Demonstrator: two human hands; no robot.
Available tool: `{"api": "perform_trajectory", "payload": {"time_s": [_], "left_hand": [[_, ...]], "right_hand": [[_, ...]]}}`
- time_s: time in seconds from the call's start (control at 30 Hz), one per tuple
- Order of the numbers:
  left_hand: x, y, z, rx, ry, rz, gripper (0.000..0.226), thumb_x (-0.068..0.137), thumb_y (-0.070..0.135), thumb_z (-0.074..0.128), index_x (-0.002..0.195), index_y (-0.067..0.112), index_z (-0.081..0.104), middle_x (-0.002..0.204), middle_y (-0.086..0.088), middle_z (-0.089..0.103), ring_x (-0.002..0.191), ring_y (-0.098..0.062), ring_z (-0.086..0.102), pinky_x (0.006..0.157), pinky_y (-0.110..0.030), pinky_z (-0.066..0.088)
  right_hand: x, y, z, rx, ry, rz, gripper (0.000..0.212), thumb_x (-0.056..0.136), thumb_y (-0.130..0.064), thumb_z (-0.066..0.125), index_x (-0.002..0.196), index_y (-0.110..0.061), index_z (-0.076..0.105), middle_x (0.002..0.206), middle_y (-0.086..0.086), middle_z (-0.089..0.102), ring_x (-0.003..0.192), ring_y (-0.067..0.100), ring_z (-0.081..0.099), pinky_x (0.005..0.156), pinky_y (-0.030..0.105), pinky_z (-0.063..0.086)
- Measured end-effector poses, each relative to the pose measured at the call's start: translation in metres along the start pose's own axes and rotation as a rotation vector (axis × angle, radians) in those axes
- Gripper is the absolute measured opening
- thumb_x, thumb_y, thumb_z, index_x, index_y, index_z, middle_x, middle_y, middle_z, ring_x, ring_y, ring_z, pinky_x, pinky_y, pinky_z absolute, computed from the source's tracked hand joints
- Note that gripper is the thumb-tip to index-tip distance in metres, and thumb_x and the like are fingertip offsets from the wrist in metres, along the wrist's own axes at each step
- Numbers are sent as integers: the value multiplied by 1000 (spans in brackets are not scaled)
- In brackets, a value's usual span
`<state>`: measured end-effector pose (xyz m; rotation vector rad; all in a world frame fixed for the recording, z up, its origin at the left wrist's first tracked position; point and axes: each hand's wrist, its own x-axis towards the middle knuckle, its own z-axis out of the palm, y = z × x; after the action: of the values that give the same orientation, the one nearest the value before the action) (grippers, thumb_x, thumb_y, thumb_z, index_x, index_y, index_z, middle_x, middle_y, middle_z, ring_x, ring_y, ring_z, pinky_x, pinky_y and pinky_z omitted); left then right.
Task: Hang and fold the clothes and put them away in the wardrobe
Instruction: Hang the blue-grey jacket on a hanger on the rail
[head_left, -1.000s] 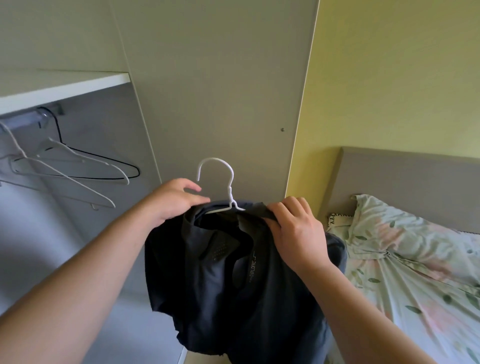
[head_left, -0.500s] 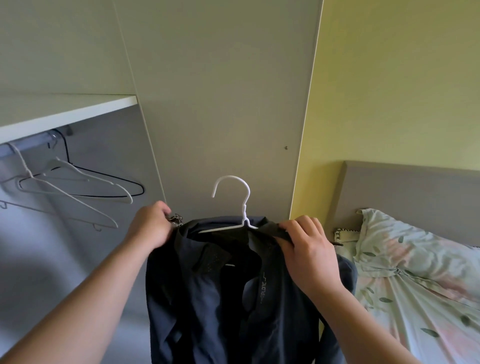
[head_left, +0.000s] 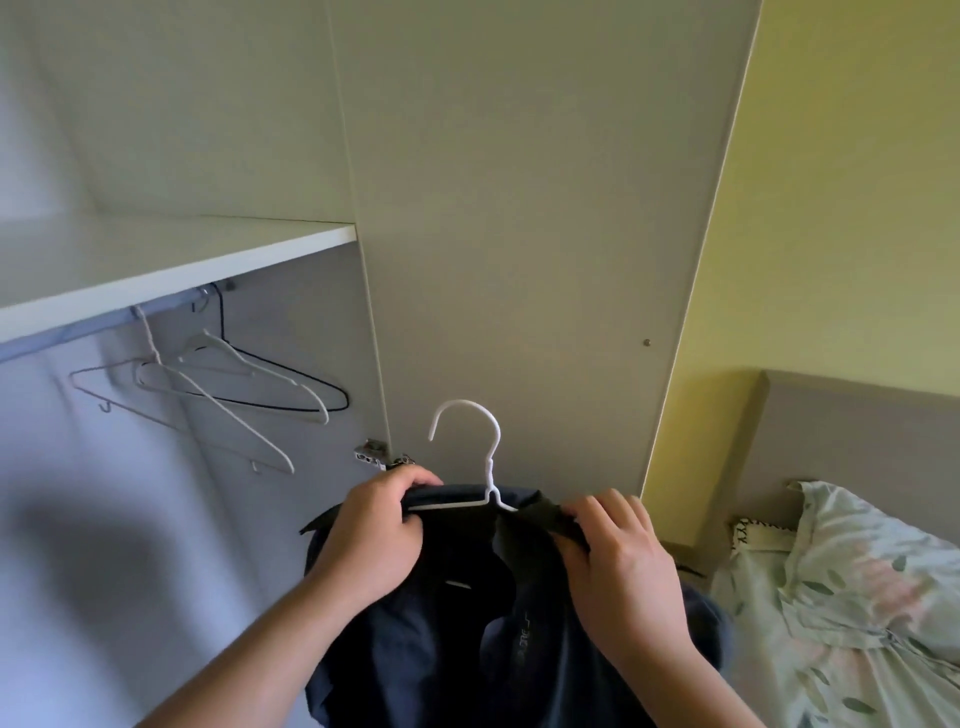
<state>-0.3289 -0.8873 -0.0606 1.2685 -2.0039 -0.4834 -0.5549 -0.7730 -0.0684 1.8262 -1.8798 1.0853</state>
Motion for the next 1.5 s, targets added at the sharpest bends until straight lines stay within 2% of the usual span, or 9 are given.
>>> {"api": "perform_trajectory", "payload": {"time_s": [0.23, 0.37, 0.47, 0.57, 0.73, 0.97, 1.13, 1.27, 1.5], "left_hand": [[-14, -30, -34, -51, 199, -150, 64, 68, -18, 44, 89, 38, 66, 91, 34, 67, 90, 13, 62, 70, 0, 40], [-15, -55, -59, -50, 325, -250, 60, 71, -17, 47, 96, 35, 64, 101, 19, 70, 99, 5, 62, 81, 1, 37], [-21, -80, -80, 249, 426, -305, 38, 79, 4, 65, 110, 26, 63, 113, 6, 62, 110, -18, 57, 92, -20, 44], [-25, -108, -102, 430, 347, -524, 31, 88, 42, 66, 112, 23, 59, 111, -4, 56, 103, -33, 59, 85, -41, 50], [-29, -137, -125, 184, 206, -618, 30, 74, 21, 66, 99, 31, 52, 96, 7, 61, 85, -17, 60, 65, -29, 47], [-32, -167, -146, 35, 274, -741, 61, 58, 7, 51, 107, 40, 68, 95, 10, 74, 94, -19, 70, 85, -40, 60], [-45, -173, -156, 247, 402, -865, 14, 86, 21, 56, 74, 20, 61, 67, 3, 62, 65, -17, 58, 49, -25, 36], [-44, -178, -160, 356, 439, -830, 33, 100, 25, 53, 68, 20, 49, 66, 2, 54, 60, -13, 48, 49, -26, 29], [-19, -170, -178, 379, 557, -720, 29, 101, 25, 50, 74, 16, 51, 70, -2, 54, 73, -32, 52, 62, -32, 34]], "right_hand": [[15, -59, 38, 63, -85, -20, 23, 74, -18, 86, 86, -15, 67, 82, -2, 59, 75, 27, 57, 39, 36, 46], [21, -89, 65, 101, -152, -21, 26, 72, -22, 88, 84, -19, 66, 81, -3, 58, 76, 26, 60, 36, 35, 44], [23, -113, 86, 129, -186, -8, 29, 70, -24, 89, 82, -22, 63, 80, -7, 57, 75, 25, 60, 35, 30, 36], [25, -137, 107, 169, -199, 25, 24, 78, -31, 83, 85, -24, 61, 82, -8, 55, 80, 25, 59, 40, 34, 40], [30, -169, 134, 259, -363, 70, 20, 97, -43, 56, 92, -28, 43, 92, -10, 46, 90, 22, 51, 57, 35, 40], [51, -195, 155, 390, -526, 77, 21, 102, -43, 48, 91, -26, 39, 91, -7, 43, 85, 26, 50, 64, 36, 41], [64, -211, 168, 477, -539, 81, 19, 100, -39, 53, 93, -25, 43, 87, -6, 43, 78, 26, 47, 65, 36, 40], [74, -221, 173, 513, -546, 81, 19, 100, -35, 55, 92, -23, 43, 89, -5, 43, 76, 26, 46, 64, 34, 38], [92, -250, 180, 531, -548, 74, 16, 100, -26, 55, 94, -22, 41, 94, 0, 46, 75, 28, 46, 65, 34, 37]]}}
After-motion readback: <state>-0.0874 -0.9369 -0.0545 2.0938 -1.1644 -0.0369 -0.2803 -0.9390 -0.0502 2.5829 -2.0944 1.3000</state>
